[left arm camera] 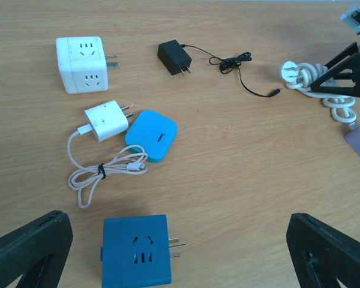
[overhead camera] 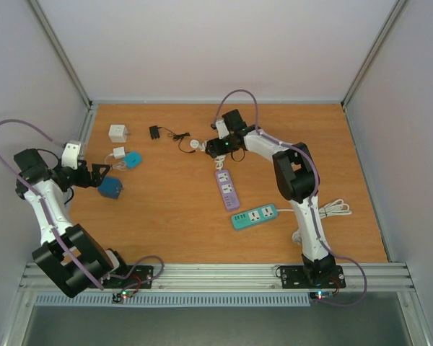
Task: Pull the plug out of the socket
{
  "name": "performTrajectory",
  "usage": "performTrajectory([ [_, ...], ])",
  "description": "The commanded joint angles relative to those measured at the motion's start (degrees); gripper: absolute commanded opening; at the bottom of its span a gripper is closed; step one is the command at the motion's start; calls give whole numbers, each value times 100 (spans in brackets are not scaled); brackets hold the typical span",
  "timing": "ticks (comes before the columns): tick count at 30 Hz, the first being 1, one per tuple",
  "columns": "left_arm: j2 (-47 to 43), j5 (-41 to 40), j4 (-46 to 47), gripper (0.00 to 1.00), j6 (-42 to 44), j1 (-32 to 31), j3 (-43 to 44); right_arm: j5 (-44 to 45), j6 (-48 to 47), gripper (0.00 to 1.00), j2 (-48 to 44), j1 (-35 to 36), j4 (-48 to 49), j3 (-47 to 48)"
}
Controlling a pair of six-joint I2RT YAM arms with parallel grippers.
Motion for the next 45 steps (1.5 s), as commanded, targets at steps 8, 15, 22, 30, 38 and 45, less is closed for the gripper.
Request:
performTrajectory([
  [8, -43, 465, 33, 100, -17, -63, 167, 212, 21, 82, -788, -870, -226, -1098],
  [15, -183, 188, 49, 100, 49, -652, 42, 306, -138, 82, -1231, -1389, -250, -1771],
  [22, -194, 153, 249, 100, -33, -820, 11, 372, -520, 82, -1748, -1971, -255, -2618],
  [30, -172, 173, 355, 100, -119, -969, 1, 519, -895, 81, -2269, -2627, -353, -3353],
  [38, -175, 177, 395, 100, -42, -993, -50, 691, -1374, 80, -2657, -3331, -665, -3743],
  [45, -135, 224, 476, 100, 5, -1004, -72, 806, -1780, 79, -3149, -3732, -916, -4203],
])
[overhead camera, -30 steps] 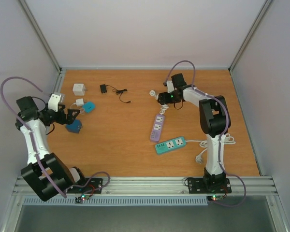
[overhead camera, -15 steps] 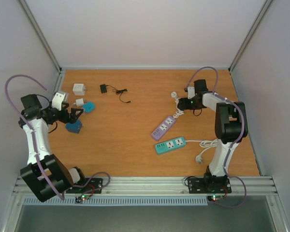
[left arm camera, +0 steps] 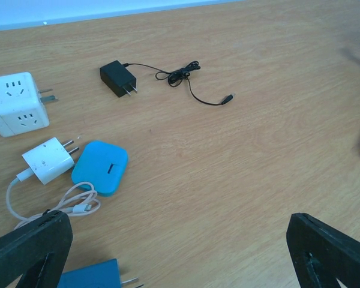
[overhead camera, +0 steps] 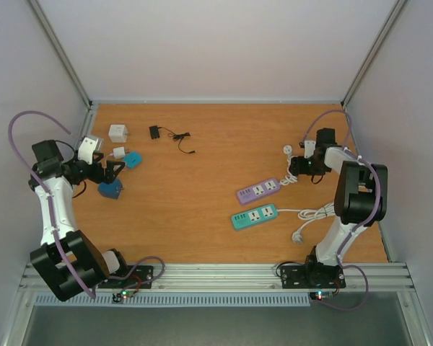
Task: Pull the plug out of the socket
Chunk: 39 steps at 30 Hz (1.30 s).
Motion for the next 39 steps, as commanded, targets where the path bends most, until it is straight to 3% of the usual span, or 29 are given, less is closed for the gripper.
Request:
performTrajectory([
  [1, -23, 99, 274, 100, 107, -35, -69, 364, -494, 79, -347, -235, -532, -358],
  [9, 229, 42, 193, 100, 172, -116, 106, 300, -826, 78, -812, -518, -809, -633],
  [23, 693, -748, -478, 100, 359, -212, 839, -772, -1433, 85, -1404, -522, -1547, 303],
  [27, 1118, -888, -844, 100, 84, -222, 1618, -1411, -1362, 90, -1403, -508, -1810, 959],
  [29, 1407, -901, -1137, 100, -72, -218, 2082, -1681, -1277, 98, -1350, -490, -1921, 1398],
  [35, 2164, -885, -1788, 100, -337, -296, 3583, -2322, -661, 99, -1143, -440, -2013, 2830],
  [39, 2764, -1352, -2151, 100, -747, -905, 4537, -2617, -80, 99, -1158, -240, -1854, 3283],
])
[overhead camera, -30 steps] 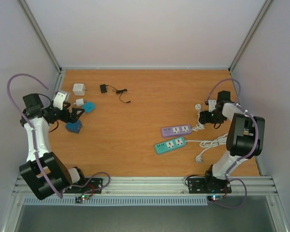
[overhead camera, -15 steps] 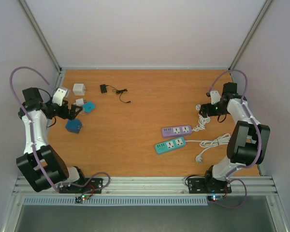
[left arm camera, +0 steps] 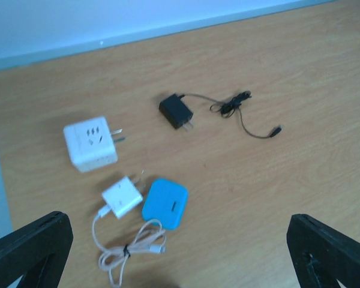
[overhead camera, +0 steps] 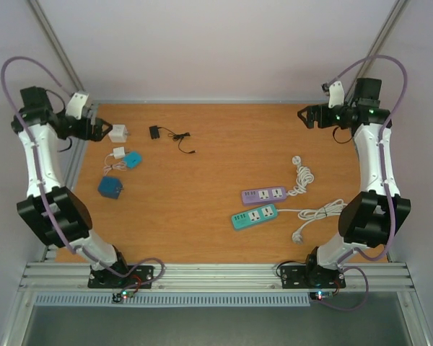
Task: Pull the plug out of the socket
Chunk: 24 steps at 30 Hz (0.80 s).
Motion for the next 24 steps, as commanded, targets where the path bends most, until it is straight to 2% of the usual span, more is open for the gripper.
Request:
performTrajectory([
  [1, 620, -426, -736, 100, -496, -717, 1097, -592, 811, 99, 46, 260, 13, 382],
  [3, 774, -507, -763, 100, -630, -1092, 1368, -603, 1036, 99, -33, 495, 169, 363],
  [5, 732, -808, -406, 100, -911, -1503, 1234, -563, 1256, 99, -164, 775, 364, 215],
  [8, 485, -1385, 169, 100, -1364, -2172, 752, -489, 1601, 99, -439, 1199, 819, -272],
  [11, 123, -1473, 824, 100, -1673, -2602, 39, -462, 1920, 99, -760, 1659, 1284, -964],
  [15, -232, -1444, 1308, 100, -2034, -2834, -773, -426, 2108, 99, -1011, 1851, 1487, -1678],
  [20, -809, -1996, 2018, 100, -2291, -2890, -1869, -316, 2066, 98, -1350, 1851, 1793, -2606],
  [24, -1043, -2267, 2279, 100, -2437, -2886, -2379, -246, 1983, 99, -1487, 1851, 1876, -2956],
])
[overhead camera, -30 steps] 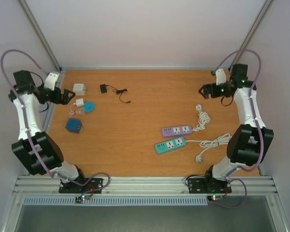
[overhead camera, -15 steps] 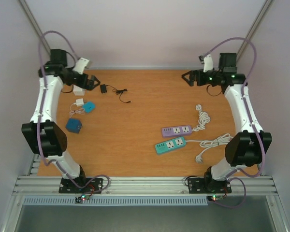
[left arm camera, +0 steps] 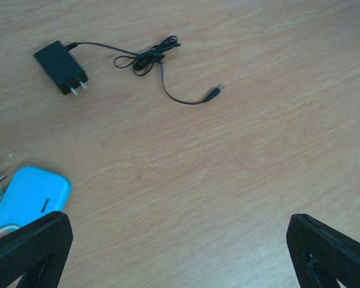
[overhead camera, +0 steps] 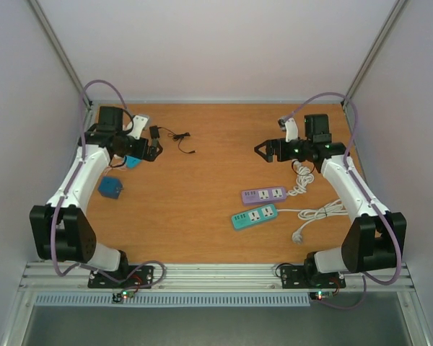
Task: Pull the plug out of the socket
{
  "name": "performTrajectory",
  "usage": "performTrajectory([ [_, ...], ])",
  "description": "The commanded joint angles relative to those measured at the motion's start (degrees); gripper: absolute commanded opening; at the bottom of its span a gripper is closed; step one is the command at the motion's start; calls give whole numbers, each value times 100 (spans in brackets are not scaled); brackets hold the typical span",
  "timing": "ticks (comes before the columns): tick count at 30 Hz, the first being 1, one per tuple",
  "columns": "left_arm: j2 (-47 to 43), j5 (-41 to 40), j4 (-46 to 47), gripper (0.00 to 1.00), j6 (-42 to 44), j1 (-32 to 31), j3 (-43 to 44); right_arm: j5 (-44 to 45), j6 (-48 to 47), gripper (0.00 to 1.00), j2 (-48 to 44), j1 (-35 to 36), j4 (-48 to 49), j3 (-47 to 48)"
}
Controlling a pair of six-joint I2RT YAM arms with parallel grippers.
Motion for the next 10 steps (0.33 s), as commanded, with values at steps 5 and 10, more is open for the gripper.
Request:
performTrajectory([
  [5, -401, -548, 917, 100, -611, -14, -644, 60, 88, 99, -290, -7, 373, -356],
  [10, -465, -814, 917, 100, -664, -10, -572, 54, 106, 99, -388, -7, 383, -423],
])
